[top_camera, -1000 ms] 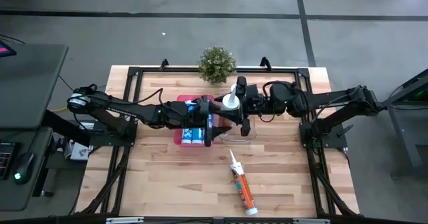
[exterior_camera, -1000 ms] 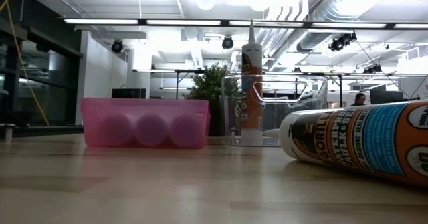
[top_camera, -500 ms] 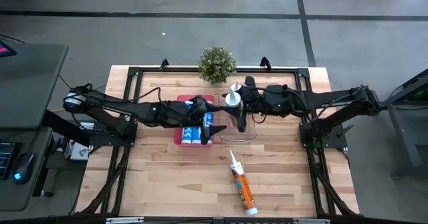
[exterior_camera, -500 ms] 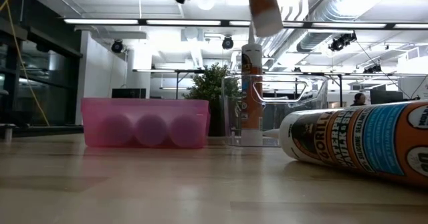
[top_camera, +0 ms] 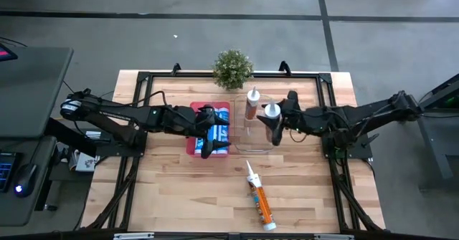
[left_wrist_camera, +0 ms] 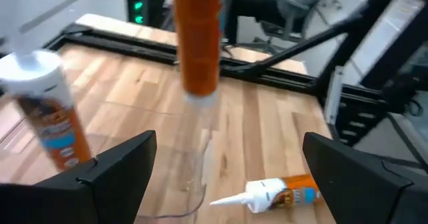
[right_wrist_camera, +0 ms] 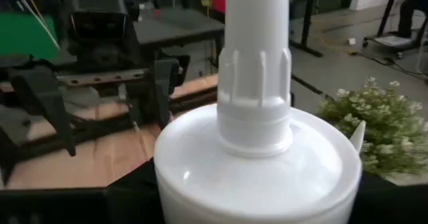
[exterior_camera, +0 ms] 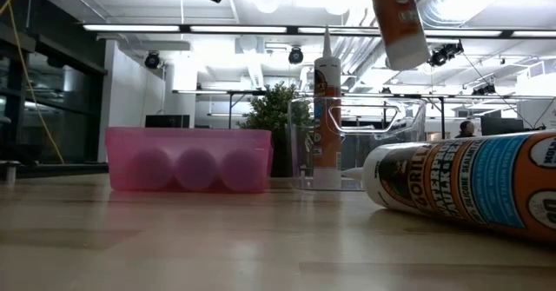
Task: Pick & place silicon tubes, Sealant and Lysol wipes
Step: Put the left orange sealant into the transparent bin
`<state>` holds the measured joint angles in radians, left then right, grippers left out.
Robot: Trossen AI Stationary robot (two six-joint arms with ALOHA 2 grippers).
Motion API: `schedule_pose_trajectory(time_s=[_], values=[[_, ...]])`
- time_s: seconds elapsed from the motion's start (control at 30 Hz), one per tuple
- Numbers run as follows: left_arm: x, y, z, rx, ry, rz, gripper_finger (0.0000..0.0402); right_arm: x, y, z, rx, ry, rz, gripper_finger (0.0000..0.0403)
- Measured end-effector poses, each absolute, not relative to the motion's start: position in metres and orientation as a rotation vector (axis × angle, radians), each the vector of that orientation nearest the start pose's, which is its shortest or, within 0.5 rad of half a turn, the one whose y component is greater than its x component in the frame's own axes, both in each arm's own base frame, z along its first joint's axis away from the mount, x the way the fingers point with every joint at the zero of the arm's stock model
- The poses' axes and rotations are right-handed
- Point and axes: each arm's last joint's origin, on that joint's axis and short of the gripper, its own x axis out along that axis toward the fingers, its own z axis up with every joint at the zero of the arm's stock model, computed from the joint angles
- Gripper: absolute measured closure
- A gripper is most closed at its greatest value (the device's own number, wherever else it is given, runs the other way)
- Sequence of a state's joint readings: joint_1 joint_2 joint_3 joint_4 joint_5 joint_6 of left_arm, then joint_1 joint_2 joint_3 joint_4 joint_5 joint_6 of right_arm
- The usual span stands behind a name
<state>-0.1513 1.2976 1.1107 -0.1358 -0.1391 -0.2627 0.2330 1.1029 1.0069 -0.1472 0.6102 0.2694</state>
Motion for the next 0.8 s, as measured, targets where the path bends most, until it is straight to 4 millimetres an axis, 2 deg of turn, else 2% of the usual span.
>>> schedule_pose_trajectory(time_s=[0.27,0.47,0.8], values=[[0.29,-0.043,0.342,-0.21,0.32,-0.076,0.0032,0.226,0.04,0.316,0.17,-0.028,-0.398,0.0209],[0.29,-0.044,0.342,-0.229,0.318,-0.102,0.0032,0.225,0.034,0.294,0.141,-0.02,-0.395,0.0209],[0.292,-0.044,0.344,-0.287,0.288,-0.092,0.0032,0.227,0.014,0.282,0.096,-0.003,-0.402,0.0209]])
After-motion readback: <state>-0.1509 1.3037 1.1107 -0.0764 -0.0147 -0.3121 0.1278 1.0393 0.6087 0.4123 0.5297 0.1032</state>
